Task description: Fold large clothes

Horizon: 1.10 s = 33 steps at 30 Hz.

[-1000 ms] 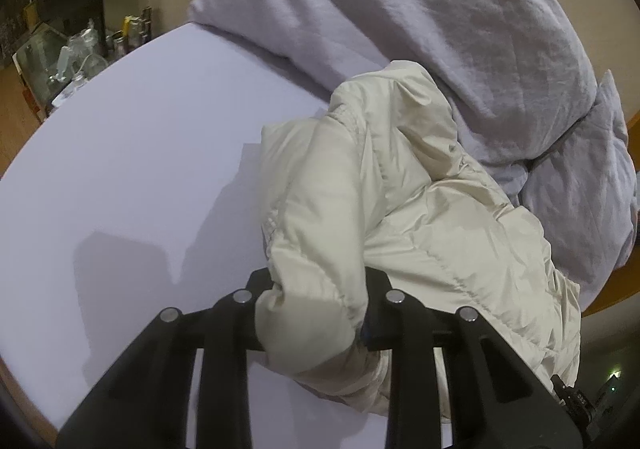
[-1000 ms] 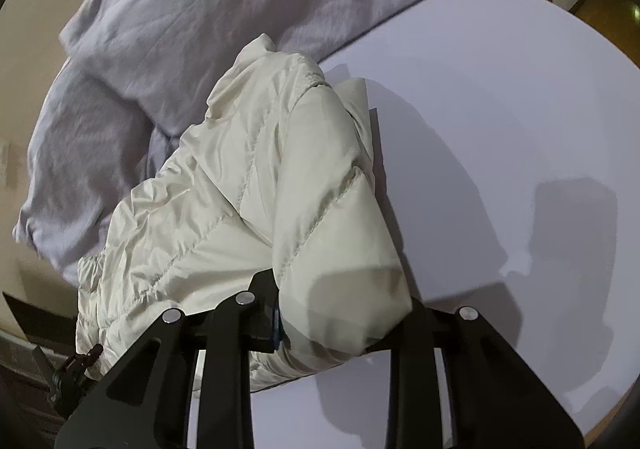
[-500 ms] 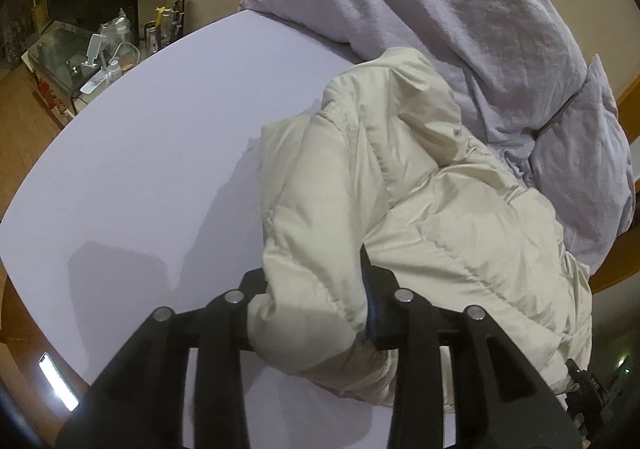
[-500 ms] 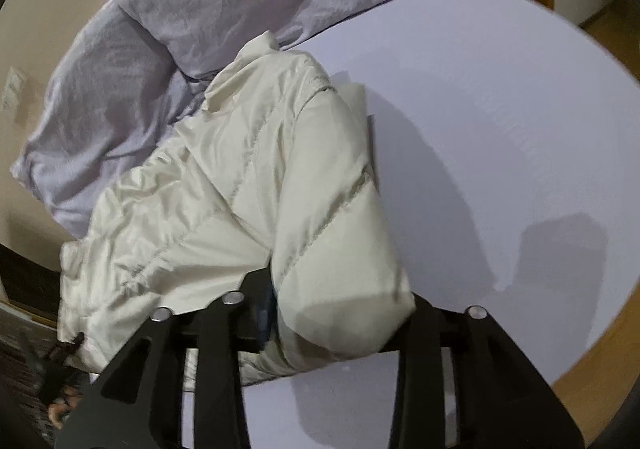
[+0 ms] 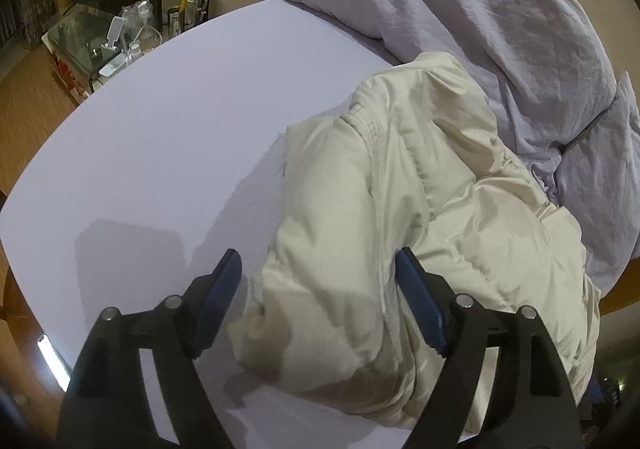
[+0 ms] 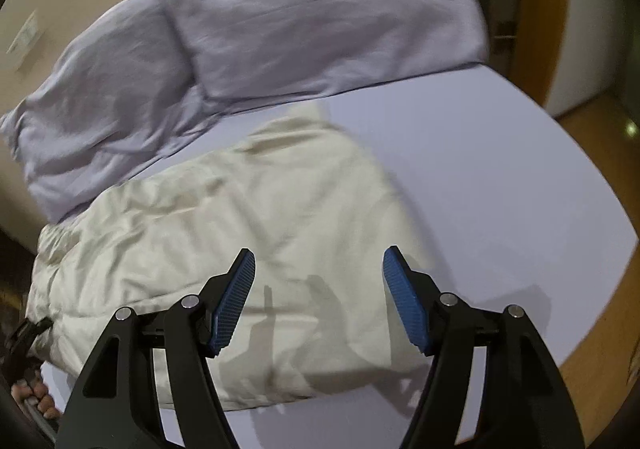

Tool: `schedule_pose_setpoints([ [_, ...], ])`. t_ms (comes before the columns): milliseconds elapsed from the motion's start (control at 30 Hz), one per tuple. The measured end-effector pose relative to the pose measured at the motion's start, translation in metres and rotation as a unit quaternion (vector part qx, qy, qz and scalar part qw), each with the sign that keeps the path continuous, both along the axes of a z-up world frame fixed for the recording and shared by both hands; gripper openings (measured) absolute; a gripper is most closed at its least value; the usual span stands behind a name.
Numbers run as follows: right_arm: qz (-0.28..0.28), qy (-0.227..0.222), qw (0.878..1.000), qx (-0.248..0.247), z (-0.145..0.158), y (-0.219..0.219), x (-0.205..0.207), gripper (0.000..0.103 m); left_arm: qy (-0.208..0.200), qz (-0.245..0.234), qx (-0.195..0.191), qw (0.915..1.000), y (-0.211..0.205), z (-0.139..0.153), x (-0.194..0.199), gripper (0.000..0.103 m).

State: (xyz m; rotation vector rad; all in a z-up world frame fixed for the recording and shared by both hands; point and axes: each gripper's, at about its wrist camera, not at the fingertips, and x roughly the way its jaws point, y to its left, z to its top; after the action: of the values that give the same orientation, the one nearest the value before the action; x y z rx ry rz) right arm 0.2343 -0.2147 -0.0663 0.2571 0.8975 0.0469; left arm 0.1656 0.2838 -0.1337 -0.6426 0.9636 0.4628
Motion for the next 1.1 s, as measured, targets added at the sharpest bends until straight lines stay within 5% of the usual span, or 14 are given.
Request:
schedule_pose_setpoints([
  [200,0.069,0.006,0.997,-0.027,-0.01,0.059,0.002,0.068,-0.011,0.01,-0.021,0.9997,0.002,-0.003,0.004,0.078],
  [533,0.109,0.034,0.987,-0.11,-0.056,0.102,-0.001,0.07,-0.053,-0.006,-0.046,0.9975,-0.004,0.016,0.006,0.03],
  [833,0.136,0.029,0.981,-0.133,-0.068,0.106,0.005,0.072,-0.131,-0.049,-0.032,0.9897,-0.04,0.081,0.017,0.024],
  [1100,0.181,0.033,0.978,-0.098,-0.062,0.09,0.004,0.072,-0.194,-0.119,-0.025,0.9736,-0.121,0.143,0.038,0.024],
])
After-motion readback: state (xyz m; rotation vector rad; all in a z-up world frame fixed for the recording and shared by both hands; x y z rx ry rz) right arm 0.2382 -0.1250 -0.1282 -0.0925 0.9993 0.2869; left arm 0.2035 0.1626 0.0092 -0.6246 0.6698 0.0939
